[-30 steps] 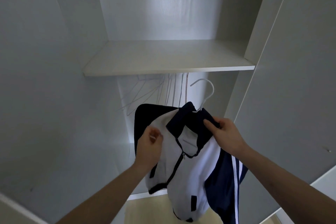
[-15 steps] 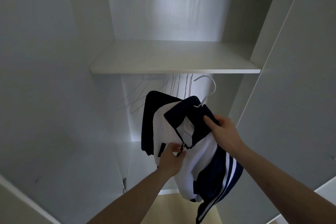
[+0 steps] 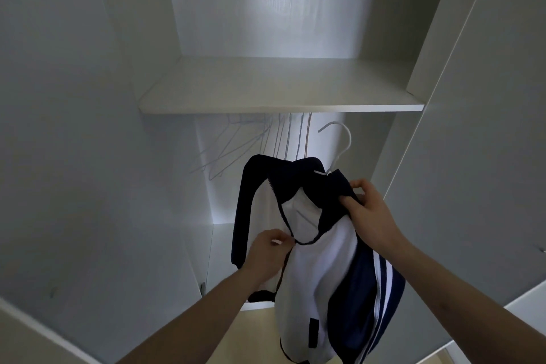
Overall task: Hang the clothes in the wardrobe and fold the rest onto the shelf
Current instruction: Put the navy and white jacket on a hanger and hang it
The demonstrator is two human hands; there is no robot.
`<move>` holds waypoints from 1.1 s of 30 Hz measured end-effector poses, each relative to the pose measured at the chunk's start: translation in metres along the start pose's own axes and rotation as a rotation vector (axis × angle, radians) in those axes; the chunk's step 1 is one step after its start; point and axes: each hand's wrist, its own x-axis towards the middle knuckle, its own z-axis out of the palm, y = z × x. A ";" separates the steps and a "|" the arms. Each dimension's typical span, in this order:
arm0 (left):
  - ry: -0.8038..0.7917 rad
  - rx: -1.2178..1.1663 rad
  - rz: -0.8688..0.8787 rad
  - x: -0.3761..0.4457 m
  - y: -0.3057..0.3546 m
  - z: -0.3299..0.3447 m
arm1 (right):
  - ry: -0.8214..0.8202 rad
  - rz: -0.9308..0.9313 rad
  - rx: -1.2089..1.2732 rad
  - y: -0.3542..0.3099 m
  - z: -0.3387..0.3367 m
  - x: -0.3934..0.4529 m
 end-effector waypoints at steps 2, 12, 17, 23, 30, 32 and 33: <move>0.016 -0.020 0.007 -0.005 0.012 -0.006 | -0.016 -0.006 -0.043 0.002 0.001 -0.003; 0.133 0.034 -0.011 -0.008 0.044 -0.027 | -0.029 0.014 -0.139 0.008 0.010 0.003; 0.141 -0.037 -0.050 -0.009 0.047 -0.033 | -0.025 0.046 -0.153 0.012 0.011 -0.001; 0.149 -0.045 -0.058 -0.007 0.061 -0.035 | -0.041 0.051 -0.165 0.011 0.019 0.001; 0.138 0.025 0.035 -0.005 0.061 -0.032 | -0.085 0.041 -0.259 0.009 0.024 -0.001; 0.145 0.069 0.041 -0.005 0.050 -0.035 | -0.102 0.047 -0.263 0.010 0.023 -0.002; 0.143 0.092 0.079 -0.006 0.048 -0.037 | -0.114 0.050 -0.265 0.010 0.022 -0.003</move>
